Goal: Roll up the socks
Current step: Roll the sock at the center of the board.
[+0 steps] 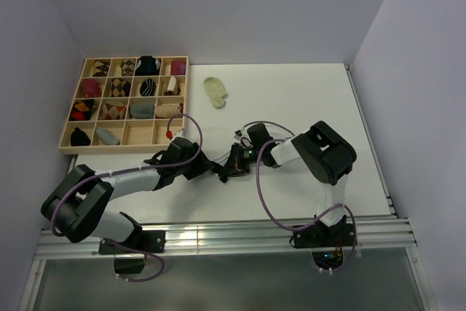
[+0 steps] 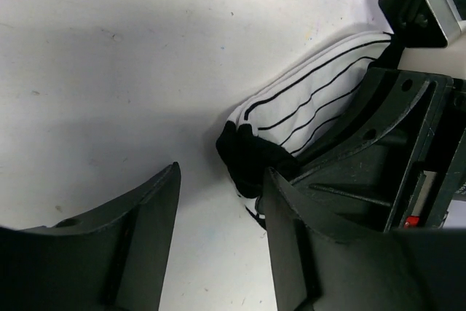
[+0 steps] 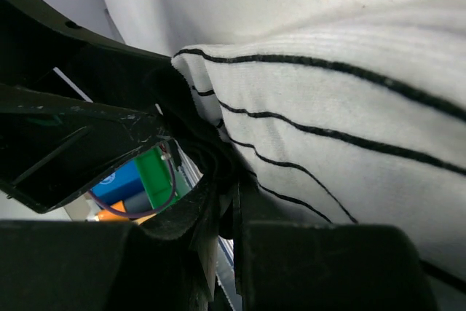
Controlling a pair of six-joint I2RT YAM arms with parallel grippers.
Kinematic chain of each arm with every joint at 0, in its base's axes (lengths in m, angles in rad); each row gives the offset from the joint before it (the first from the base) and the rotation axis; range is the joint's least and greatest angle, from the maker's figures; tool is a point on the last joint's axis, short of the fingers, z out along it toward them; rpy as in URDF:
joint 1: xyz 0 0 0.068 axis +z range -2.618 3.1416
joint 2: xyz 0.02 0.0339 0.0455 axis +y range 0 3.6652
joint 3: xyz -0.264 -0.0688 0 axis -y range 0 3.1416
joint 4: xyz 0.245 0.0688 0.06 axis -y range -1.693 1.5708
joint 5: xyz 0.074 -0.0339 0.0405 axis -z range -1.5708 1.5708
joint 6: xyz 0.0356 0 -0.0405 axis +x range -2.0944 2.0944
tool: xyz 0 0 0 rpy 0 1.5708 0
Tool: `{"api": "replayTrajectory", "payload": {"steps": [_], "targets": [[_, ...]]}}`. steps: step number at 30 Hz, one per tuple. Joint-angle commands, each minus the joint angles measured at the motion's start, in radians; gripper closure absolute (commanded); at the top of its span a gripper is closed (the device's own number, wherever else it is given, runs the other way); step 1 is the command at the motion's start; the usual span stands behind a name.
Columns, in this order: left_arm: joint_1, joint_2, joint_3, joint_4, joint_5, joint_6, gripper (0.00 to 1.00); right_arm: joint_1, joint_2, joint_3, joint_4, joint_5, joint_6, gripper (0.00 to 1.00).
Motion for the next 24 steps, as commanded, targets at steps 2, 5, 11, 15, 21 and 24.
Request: {"api": "replayTrajectory", "payload": {"steps": [2,5,11,15,21,24], "targets": [[0.003,0.026,0.031,0.053,0.015,0.004,0.47,-0.017,0.021,-0.023,0.091,-0.024,0.041,1.0],[0.002,0.047,0.035,0.065,0.028,0.009,0.48,-0.023,0.025,-0.024,0.107,-0.031,0.051,1.0],[0.002,0.092,0.042,0.082,0.05,0.018,0.52,-0.027,0.03,-0.029,0.122,-0.035,0.061,1.0],[0.002,0.106,0.04,0.105,0.071,0.029,0.52,-0.033,0.041,-0.033,0.139,-0.037,0.072,1.0],[0.003,0.109,0.022,0.153,0.102,0.047,0.41,-0.038,0.062,-0.026,0.139,-0.04,0.077,1.0],[0.002,0.12,0.026,0.156,0.114,0.058,0.39,-0.04,0.073,-0.026,0.151,-0.041,0.084,1.0]]}}
